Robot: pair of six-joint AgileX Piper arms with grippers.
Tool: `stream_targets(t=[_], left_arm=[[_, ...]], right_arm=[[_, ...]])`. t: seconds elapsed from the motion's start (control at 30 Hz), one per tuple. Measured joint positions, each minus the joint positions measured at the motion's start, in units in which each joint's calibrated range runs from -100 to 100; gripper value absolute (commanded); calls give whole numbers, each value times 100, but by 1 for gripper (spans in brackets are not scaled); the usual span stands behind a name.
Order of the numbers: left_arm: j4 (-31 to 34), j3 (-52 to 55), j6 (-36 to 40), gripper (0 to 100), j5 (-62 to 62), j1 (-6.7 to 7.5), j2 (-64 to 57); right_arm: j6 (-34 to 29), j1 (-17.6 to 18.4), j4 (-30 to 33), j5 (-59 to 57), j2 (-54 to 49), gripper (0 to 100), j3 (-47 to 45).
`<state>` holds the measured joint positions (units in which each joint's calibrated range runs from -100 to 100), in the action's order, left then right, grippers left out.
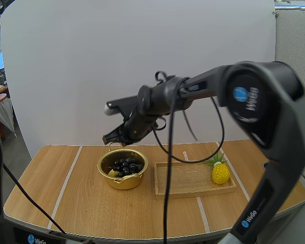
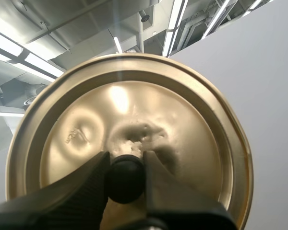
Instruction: Open the pot, put the grape inside, and close it
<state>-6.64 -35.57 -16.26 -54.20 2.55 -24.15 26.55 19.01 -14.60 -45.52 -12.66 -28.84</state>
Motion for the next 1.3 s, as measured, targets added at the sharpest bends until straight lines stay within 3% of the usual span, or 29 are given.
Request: stream_targets(t=[0.43, 0.63, 1.0, 1.23, 1.3], left_arm=[[0, 0, 0, 0, 0, 0, 0], [0, 0, 0, 0, 0, 0, 0], [0, 0, 0, 0, -100, 0, -16], [0, -12, 0, 0, -2246, 0, -149], [0, -28, 0, 0, -3416, 0, -163]], right_arm=[[0, 0, 27, -1146, -3035, 0, -1576], [-462, 0, 690, -2684, -5060, 0, -1885], [-728, -249, 918, -4413, -6815, 0, -2488], [-728, -296, 940, -4777, -7663, 0, -2563], [-728, -296, 940, -4878, -7794, 0, -2563]])
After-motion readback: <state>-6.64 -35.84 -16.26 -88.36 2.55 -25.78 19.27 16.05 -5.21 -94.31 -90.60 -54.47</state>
